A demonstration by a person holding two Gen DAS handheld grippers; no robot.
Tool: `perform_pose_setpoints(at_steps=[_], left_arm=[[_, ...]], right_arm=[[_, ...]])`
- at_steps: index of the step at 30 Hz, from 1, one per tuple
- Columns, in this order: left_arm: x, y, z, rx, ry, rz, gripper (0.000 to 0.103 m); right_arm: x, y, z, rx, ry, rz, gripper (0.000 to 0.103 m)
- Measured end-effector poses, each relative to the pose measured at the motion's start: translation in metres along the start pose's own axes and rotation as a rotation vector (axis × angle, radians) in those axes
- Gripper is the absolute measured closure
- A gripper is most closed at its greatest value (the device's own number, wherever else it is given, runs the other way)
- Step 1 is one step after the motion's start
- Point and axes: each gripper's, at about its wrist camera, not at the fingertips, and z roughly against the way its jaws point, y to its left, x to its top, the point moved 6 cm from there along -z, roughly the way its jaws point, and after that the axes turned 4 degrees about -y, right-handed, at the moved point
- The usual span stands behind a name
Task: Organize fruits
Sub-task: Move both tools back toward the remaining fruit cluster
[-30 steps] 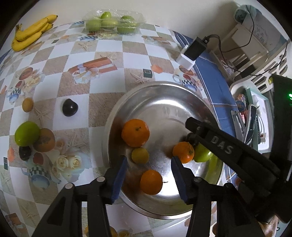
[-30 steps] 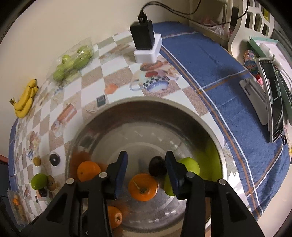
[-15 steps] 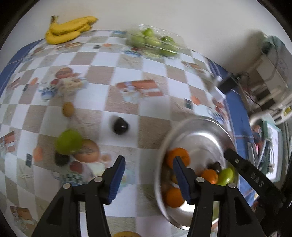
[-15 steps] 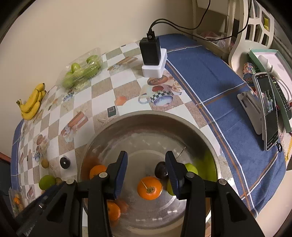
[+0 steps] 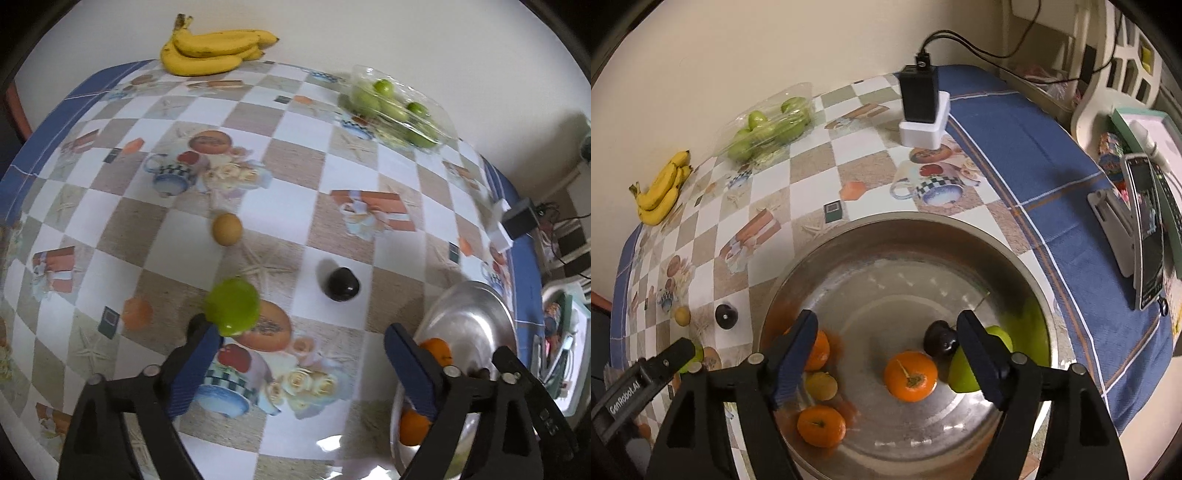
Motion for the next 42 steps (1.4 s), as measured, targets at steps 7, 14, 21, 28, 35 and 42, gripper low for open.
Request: perform_pose_setpoints(at_steps=[7,14,21,28,35,42], left_arm=[[0.004,0.011,0.001,0.045,-0.033,-0.002,0.000],[0.012,0.025,0.006,0.123,-0.089,-0.031,0.000],[0.021,0.043,0.011,0.157,-0.113,-0.037,0.000],[0.032,0.074,0.013,0.187,-0.135,0.006,0.000],[0.041,0.106,0.017,0.217,-0.156,0.037,0.000],[0.050,0.130,0.024,0.208,-0.180,0.064,0.000]], right_arm=[[-0.002,0.015,0.000,0.000,-0.006,0.063,0.007],[-0.004,0.029,0.001,0.022,-0.030,0.103,0.006],[-0.005,0.043,0.001,0.084,-0.053,0.089,0.006],[-0.006,0.061,-0.002,0.098,-0.053,0.114,0.006],[-0.005,0.091,0.001,0.149,-0.072,0.140,0.006],[-0.009,0.133,0.005,0.210,-0.079,0.188,0.006]])
